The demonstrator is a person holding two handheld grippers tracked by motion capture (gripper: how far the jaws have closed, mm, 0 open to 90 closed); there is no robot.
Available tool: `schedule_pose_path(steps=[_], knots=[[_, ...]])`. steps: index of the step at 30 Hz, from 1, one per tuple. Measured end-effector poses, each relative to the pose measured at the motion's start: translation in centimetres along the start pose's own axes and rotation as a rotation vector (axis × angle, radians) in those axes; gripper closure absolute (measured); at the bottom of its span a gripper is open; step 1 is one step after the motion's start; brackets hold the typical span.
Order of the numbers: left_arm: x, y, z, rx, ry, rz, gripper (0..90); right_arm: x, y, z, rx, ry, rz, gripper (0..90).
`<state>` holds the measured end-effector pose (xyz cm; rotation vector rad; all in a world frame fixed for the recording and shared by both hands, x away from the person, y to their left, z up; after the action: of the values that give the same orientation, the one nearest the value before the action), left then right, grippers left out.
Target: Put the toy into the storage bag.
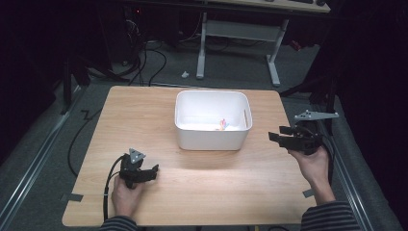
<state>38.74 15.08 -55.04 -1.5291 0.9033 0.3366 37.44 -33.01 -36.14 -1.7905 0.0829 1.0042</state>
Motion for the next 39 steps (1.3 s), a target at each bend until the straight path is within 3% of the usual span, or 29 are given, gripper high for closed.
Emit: schedule_pose_path(steps=[13,14,19,26,39], knots=[[0.0,0.0,0.0,0.0,0.0,0.0,18.5,-1.5,0.4,2.4,-0.056,0.017,-0.004,45.5],[0.0,0.0,0.0,0.0,0.0,0.0,18.5,-1.5,0.8,2.7,-0.046,-0.003,-0.01,45.5],[0.0,0.0,0.0,0.0,0.0,0.0,18.5,-1.1,1.9,3.2,-0.039,-0.014,-0.013,45.6],[0.0,0.0,0.0,0.0,0.0,-0.001,18.5,0.4,3.1,4.3,-0.057,-0.04,0.02,45.9],[0.0,0.0,0.0,0.0,-0.001,0.0,18.5,3.2,4.2,5.4,-0.035,-0.099,0.037,45.9]])
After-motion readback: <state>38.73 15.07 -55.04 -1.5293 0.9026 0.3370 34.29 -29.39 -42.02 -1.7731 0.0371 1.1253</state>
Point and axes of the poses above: each handheld gripper's, and its own axes: x roughly forward along the jaws, y roughly out of its underside, z roughly to its left, the point moved 2 cm from there along x, roughly forward along the jaws, and after that the axes turned 14 degrees about -x, right-handed, at the moved point
